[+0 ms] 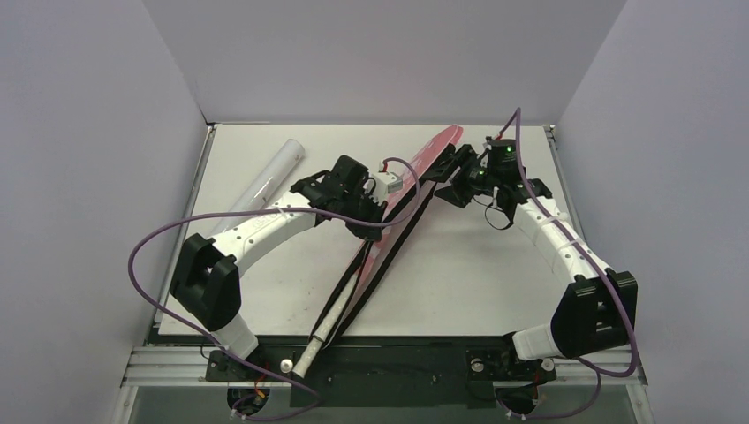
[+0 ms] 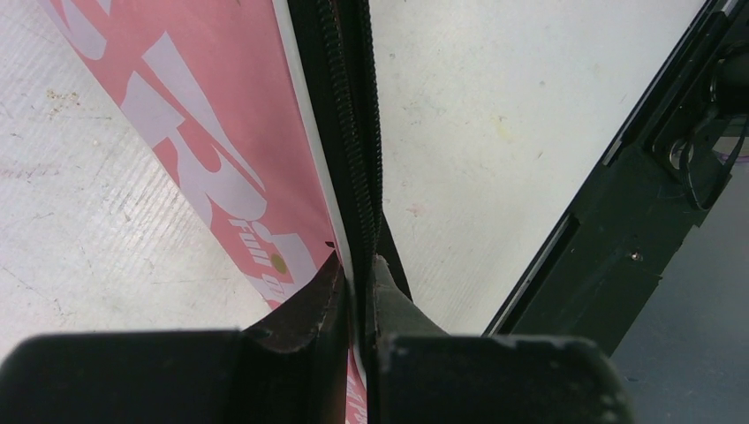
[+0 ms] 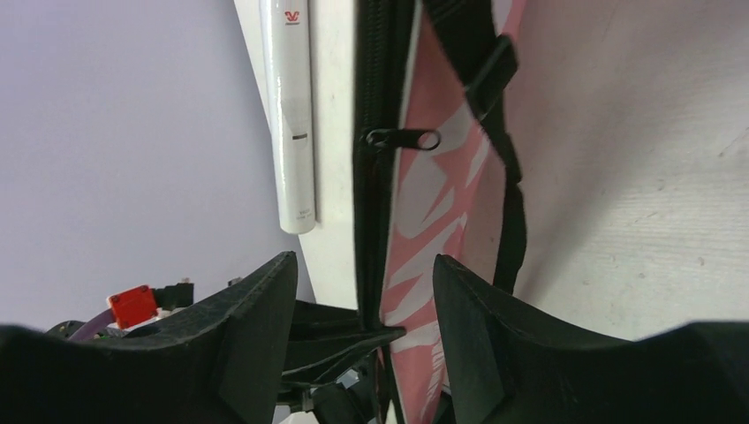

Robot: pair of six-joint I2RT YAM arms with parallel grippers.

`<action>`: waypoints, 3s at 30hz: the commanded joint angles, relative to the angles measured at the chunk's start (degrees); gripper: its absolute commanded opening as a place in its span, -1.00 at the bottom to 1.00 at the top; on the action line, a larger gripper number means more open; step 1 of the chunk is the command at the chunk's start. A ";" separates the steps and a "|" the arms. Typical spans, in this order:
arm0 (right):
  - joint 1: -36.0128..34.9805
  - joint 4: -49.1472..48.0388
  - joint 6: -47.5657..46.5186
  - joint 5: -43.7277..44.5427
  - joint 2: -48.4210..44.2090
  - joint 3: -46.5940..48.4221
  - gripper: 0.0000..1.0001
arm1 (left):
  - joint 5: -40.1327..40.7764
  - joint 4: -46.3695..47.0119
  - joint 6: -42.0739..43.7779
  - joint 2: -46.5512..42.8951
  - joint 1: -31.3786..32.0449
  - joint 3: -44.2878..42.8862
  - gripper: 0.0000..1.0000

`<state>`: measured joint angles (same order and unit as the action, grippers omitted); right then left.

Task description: Pack up the badminton gear

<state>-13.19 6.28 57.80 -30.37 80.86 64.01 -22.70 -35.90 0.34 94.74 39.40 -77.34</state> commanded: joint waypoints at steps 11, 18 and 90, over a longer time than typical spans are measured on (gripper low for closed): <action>2.69 -11.99 -2.00 -5.61 3.67 -1.92 0.19 | -7.08 -1.34 0.91 -3.41 -0.66 -6.56 -1.00; 3.95 -14.09 -2.41 -6.92 5.32 -1.91 0.08 | -8.32 -2.23 1.24 -3.85 -0.70 -6.81 -1.00; 9.70 -15.82 -5.58 -18.64 0.39 -4.19 -0.68 | -10.48 -4.01 2.34 -4.03 -0.49 -7.39 -1.00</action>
<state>-4.05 -8.80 52.86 -48.29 82.13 57.98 -29.87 -42.41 2.22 94.41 38.89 -81.47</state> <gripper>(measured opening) 0.180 0.148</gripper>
